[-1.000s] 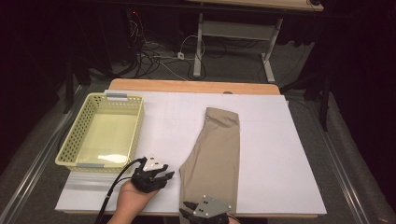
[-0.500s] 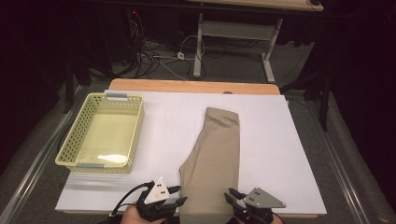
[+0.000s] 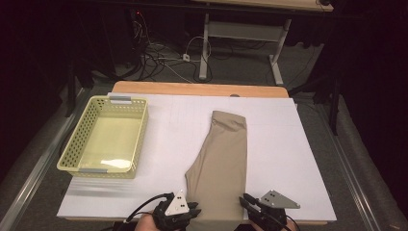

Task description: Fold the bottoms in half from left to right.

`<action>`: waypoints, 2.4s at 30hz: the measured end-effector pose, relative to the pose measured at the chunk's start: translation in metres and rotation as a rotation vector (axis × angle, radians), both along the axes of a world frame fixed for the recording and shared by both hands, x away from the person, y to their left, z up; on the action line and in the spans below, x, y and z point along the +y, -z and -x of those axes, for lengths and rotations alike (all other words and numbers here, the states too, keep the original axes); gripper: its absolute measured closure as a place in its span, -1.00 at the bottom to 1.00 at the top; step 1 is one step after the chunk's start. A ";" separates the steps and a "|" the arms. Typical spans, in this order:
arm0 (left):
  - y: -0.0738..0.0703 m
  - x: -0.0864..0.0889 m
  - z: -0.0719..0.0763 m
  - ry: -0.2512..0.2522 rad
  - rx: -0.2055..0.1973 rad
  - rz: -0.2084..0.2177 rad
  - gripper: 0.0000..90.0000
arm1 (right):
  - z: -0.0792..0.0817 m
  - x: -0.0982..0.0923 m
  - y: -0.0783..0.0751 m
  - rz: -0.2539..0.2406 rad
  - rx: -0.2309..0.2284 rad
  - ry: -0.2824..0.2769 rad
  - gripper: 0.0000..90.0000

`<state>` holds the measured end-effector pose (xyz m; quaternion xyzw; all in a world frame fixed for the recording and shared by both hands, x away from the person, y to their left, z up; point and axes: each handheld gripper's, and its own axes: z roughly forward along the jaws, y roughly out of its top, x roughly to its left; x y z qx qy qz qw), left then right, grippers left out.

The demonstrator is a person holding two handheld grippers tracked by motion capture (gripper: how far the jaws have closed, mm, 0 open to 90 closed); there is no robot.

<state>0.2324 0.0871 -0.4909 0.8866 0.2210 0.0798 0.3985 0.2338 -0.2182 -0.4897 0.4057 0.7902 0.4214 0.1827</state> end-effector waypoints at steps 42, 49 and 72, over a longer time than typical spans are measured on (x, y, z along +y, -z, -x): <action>-0.014 0.029 -0.079 -0.249 0.076 0.132 0.09 | -0.097 0.058 -0.032 -0.001 -0.069 0.010 0.13; -0.005 0.026 -0.092 -0.250 0.157 0.123 0.25 | -0.166 0.085 -0.029 0.015 -0.051 0.070 0.24; -0.004 0.019 -0.085 -0.230 0.110 0.060 0.84 | -0.261 0.126 -0.011 0.197 0.002 0.268 0.92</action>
